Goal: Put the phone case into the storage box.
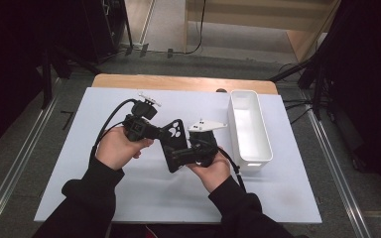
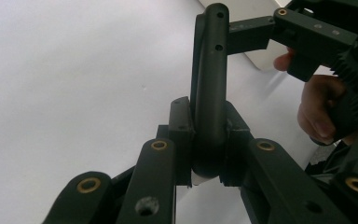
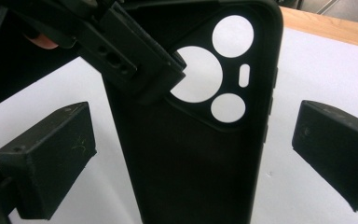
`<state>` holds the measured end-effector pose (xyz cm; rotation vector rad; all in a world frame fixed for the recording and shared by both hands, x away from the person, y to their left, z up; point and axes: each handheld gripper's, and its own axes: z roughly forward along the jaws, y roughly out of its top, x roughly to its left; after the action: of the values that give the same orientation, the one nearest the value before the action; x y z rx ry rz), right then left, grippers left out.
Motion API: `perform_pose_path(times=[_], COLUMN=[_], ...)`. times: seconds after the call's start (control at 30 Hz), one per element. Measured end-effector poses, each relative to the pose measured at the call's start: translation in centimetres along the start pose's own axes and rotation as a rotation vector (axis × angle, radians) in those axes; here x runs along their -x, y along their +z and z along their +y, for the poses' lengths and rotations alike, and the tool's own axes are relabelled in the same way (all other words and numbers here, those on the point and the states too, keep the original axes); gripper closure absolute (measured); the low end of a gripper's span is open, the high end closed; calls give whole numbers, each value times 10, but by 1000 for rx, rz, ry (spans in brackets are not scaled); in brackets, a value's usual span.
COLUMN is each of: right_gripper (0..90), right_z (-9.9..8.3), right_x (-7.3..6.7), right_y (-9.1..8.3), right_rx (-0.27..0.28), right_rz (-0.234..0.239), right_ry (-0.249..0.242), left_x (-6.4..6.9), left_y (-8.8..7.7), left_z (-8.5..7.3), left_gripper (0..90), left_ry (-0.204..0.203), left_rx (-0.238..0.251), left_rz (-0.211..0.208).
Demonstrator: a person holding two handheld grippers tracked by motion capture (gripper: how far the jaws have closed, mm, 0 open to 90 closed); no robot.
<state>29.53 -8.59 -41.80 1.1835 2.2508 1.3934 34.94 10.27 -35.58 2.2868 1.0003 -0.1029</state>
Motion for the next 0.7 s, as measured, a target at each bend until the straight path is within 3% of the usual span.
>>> perform_pose_path(times=[0.3, 0.5, 0.7], right_gripper=[0, 0, 107], right_z=[1, 2, 1], right_x=[-3, -5, -4], right_y=[10, 15, 18], right_rx=[-10, 0, 12], right_rz=[6, -18, -5], right_ry=[18, 8, -5], left_x=[3, 2, 1], left_y=[1, 2, 2], left_z=[0, 0, 0], left_gripper=[786, 786, 776], left_ry=[-1, -18, -28], left_rx=[1, -2, -1], left_rz=[-28, -58, -60])
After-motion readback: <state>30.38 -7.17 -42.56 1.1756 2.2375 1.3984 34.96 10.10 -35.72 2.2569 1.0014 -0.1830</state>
